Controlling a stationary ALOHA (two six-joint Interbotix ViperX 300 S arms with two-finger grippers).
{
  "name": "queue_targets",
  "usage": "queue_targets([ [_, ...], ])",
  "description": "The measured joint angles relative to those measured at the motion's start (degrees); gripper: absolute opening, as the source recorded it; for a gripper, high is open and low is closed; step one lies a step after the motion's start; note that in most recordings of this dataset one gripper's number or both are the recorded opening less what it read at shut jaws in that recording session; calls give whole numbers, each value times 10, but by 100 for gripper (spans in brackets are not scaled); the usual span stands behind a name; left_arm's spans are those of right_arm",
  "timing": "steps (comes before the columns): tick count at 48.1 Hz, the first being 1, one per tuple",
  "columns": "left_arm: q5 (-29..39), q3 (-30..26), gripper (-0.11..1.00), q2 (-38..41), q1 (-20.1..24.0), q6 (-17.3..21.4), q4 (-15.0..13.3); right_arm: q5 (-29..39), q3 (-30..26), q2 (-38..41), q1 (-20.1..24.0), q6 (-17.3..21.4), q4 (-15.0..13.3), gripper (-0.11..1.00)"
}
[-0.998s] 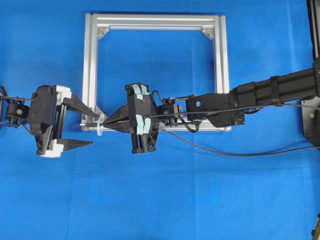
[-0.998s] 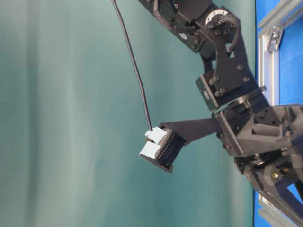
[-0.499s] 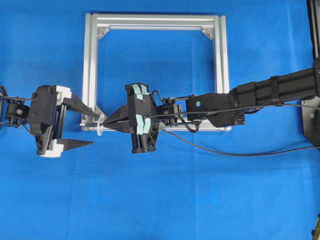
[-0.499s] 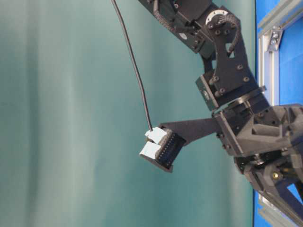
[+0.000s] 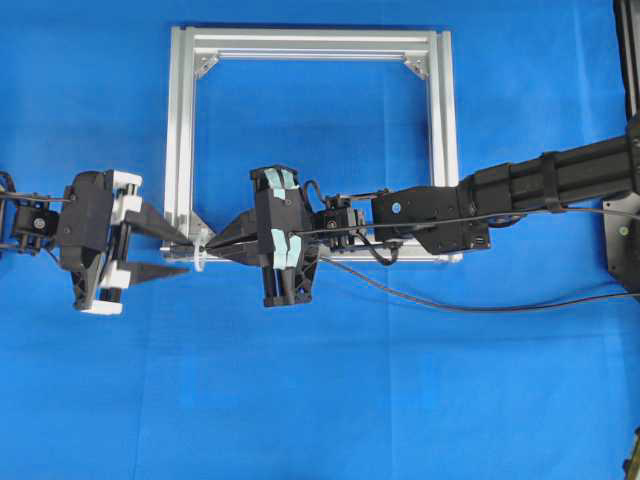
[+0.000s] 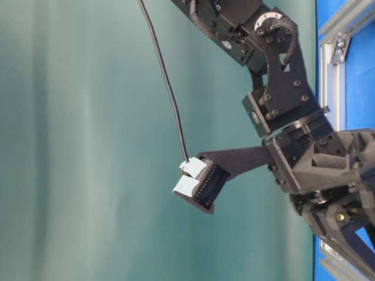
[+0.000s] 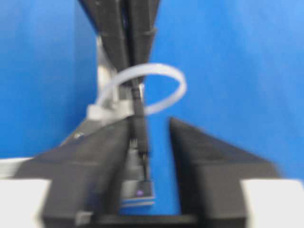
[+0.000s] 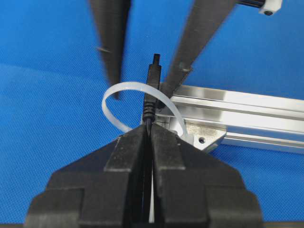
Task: Insert the wire through the string loop located on the left side.
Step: 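Close the left gripper on the plug and open the right gripper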
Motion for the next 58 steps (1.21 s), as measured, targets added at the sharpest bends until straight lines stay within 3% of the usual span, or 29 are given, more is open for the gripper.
queue_targets([
  [3, 0, 0, 7, 0, 8, -6, 0, 0, 0, 0, 1, 1, 0, 0],
  [35, 8, -1, 8, -1, 19, -6, 1, -1, 0, 0, -2, 1, -11, 1],
  [38, 8, -1, 8, -1, 19, -5, 0, -1, 0, 0, -1, 1, -11, 9],
  [41, 9, -1, 8, -1, 19, -5, 0, -1, 0, 0, -1, 3, -11, 24],
  [49, 8, -1, 8, -1, 20, -6, 0, -1, 0, 0, 4, 4, -6, 77],
  [52, 9, -1, 8, -1, 20, -6, 0, 0, 0, 0, 4, 4, -4, 91],
  [54, 9, -1, 8, -1, 20, -6, 0, 0, 0, 0, 4, 4, -4, 94],
  [58, 8, -1, 8, -1, 20, -6, 0, 0, 0, 0, 3, 4, -4, 91],
])
